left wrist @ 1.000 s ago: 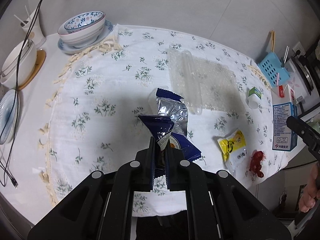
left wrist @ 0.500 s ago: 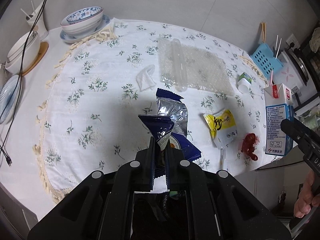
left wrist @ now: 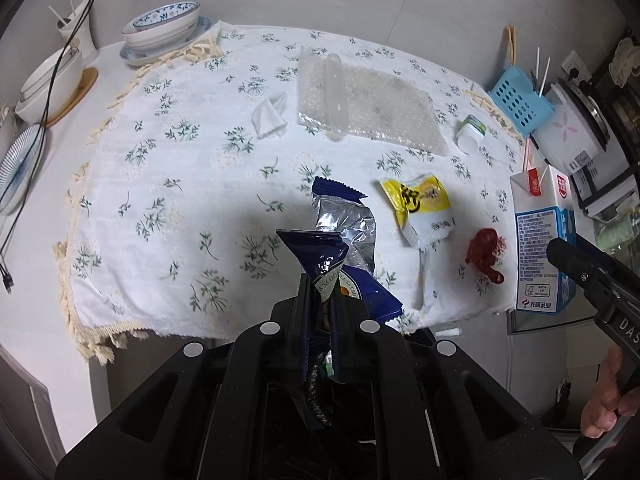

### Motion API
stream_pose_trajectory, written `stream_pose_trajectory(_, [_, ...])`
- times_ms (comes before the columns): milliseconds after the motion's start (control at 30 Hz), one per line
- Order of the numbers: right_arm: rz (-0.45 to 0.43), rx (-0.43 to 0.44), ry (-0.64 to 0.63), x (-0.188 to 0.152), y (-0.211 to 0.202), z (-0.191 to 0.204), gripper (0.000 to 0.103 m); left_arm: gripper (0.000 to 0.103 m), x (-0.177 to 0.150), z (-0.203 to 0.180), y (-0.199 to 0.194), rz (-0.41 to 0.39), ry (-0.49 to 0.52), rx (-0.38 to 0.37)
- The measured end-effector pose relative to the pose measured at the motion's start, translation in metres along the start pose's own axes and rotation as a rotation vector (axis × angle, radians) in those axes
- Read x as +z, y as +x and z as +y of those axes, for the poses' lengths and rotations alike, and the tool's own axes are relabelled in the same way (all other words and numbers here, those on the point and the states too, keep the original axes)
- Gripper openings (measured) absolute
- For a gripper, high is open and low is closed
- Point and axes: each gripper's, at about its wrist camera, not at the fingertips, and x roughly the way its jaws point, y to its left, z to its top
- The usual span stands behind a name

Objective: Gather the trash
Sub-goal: 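Carry the blue candy wrapper and milk carton over the black trash bin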

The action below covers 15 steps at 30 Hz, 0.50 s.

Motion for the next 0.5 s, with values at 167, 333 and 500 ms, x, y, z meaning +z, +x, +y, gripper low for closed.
stream_pose_trajectory(167, [0.008, 0.012, 0.002, -0.014, -0.003, -0.005, 0.061, 0.007, -0.019, -0.011, 0.002, 0.01, 0.011, -0.002])
stream_pose_trajectory(333, [0.015, 0.007, -0.002, -0.027, -0.004, -0.015, 0.061, 0.007, -0.033, -0.021, 0.003, 0.016, 0.022, 0.004])
stream_pose_trajectory(500, [0.019, 0.004, 0.013, -0.041, -0.007, -0.027, 0.061, 0.007, -0.048, -0.028, 0.002, 0.019, 0.028, 0.0])
